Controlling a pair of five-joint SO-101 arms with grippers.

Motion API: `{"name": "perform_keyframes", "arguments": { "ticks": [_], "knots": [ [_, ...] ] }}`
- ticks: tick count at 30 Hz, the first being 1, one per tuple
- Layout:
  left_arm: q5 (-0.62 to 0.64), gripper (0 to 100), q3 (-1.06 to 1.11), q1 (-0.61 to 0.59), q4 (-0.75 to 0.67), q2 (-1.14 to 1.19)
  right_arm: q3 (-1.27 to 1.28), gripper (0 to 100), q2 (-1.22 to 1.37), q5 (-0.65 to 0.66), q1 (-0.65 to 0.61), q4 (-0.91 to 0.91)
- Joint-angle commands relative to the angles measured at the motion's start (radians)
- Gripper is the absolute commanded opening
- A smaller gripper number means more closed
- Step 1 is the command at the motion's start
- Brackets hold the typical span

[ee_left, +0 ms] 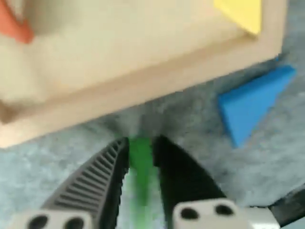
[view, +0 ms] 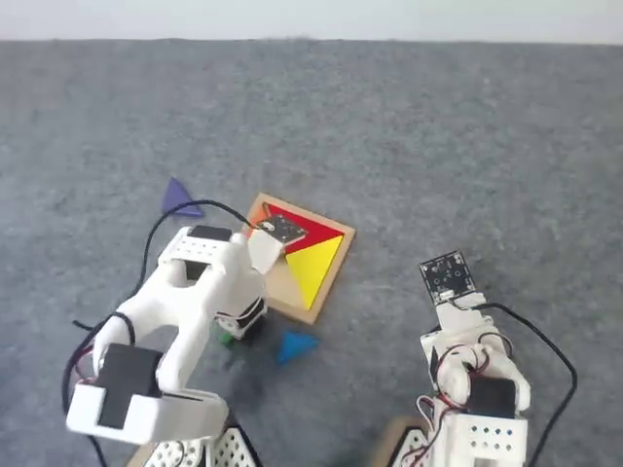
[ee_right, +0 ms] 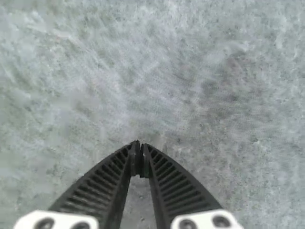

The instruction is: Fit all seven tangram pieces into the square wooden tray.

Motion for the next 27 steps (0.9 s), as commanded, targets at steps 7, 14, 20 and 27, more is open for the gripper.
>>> {"name": "perform_keyframes", "arguments": {
  "ticks": [7, 14, 20, 27],
  "knots": [
    [0.015, 1, -0.151, -0.008, 0.161, -0.098, 0.017, 0.8, -0.016, 0.008, -0.004, 0.002],
    [0.018, 1, -0.271, 0.040, 0.308, -0.285, 0.017, 0.8, -0.016, 0.008, -0.004, 0.002],
    [0.104, 1, -0.305, 0.186, 0.150, -0.227, 0.017, 0.8, -0.016, 0.008, -0.004, 0.002],
    [0.018, 1, -0.305, 0.284, -0.026, -0.003, 0.017, 0.8, -0.016, 0.008, -0.004, 0.002]
  ]
}}
